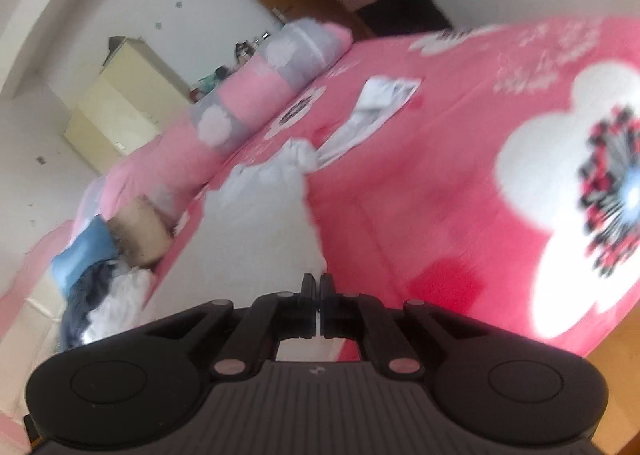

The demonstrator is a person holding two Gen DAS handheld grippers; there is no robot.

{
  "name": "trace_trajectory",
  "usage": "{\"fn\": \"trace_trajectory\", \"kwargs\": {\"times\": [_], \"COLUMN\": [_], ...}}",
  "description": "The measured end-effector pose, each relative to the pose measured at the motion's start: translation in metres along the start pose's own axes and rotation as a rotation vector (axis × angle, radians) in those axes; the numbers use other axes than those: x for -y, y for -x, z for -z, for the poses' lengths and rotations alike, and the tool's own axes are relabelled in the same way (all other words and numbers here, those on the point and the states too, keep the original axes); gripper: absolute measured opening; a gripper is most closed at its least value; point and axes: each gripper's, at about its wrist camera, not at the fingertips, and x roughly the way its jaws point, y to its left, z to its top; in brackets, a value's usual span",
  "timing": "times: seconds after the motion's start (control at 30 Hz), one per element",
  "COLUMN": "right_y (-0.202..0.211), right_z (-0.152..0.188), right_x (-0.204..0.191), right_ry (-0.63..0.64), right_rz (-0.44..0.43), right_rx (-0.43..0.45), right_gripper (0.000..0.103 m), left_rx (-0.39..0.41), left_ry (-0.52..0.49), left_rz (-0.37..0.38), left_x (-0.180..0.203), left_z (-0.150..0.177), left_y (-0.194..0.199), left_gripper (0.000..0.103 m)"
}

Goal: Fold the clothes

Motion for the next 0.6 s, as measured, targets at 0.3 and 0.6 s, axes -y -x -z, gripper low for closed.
{"fn": "trace_trajectory", "kwargs": {"times": [0.3, 0.6], "right_y": [-0.009, -0.020], "right_z": [0.016, 0.025], "right_x": [0.011, -0.100], "right_ry": [0.090, 0.433], "right_rz": [0.297, 0.029], "right_rx": [0.009, 0.006], "right_gripper": [0.047, 0.046], "left_rx": [0.001, 0.020], "left_ry": [-0.041, -0.168], "left_rz": [-0.016, -0.044], "left_x": [0.003, 0.019], "left_z": [0.000, -0.003], "left_y": [0.001, 0.003], "left_gripper": [0.002, 0.003]}}
